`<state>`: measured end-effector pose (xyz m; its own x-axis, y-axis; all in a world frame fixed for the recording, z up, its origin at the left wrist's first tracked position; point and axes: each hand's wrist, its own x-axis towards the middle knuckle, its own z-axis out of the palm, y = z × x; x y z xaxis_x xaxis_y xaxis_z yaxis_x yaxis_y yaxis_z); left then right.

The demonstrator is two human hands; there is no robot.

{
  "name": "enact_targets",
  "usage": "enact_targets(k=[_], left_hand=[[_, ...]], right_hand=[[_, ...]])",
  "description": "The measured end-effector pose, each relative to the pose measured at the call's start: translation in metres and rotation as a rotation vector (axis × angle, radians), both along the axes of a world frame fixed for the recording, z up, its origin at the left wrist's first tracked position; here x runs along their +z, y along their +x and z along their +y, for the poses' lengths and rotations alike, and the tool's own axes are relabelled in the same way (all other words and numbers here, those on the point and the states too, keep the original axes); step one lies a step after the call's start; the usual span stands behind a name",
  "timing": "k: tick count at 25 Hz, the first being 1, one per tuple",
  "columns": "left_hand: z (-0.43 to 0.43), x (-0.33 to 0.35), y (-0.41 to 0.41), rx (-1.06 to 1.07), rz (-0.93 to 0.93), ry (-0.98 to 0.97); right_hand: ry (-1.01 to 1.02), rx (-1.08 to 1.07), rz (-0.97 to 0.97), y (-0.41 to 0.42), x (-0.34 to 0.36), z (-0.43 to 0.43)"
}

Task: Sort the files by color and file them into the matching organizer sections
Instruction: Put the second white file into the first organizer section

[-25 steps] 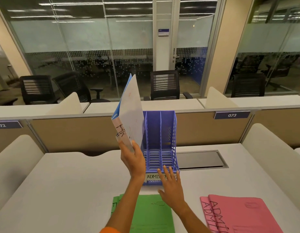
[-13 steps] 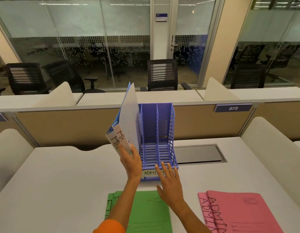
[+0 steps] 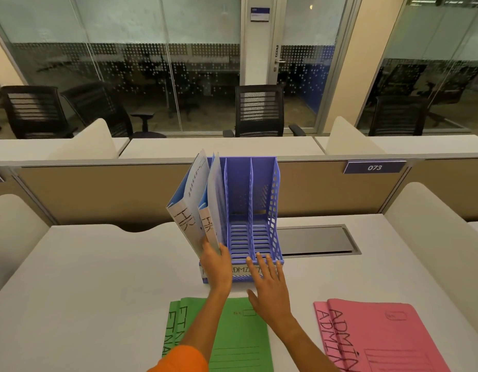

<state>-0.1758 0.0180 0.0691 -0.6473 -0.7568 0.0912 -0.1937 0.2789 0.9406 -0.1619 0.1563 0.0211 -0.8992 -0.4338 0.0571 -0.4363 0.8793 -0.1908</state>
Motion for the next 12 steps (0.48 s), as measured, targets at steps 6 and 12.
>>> enact_targets(k=[6,12], left_hand=[[-0.005,0.005,0.024,0.001,0.051,0.044],[-0.006,-0.009,0.078,-0.048,0.062,0.004]], right_hand=[[0.021,-0.002,-0.033,-0.001,-0.001,0.000],[0.092,0.020,-0.026,0.002,0.007,0.000]])
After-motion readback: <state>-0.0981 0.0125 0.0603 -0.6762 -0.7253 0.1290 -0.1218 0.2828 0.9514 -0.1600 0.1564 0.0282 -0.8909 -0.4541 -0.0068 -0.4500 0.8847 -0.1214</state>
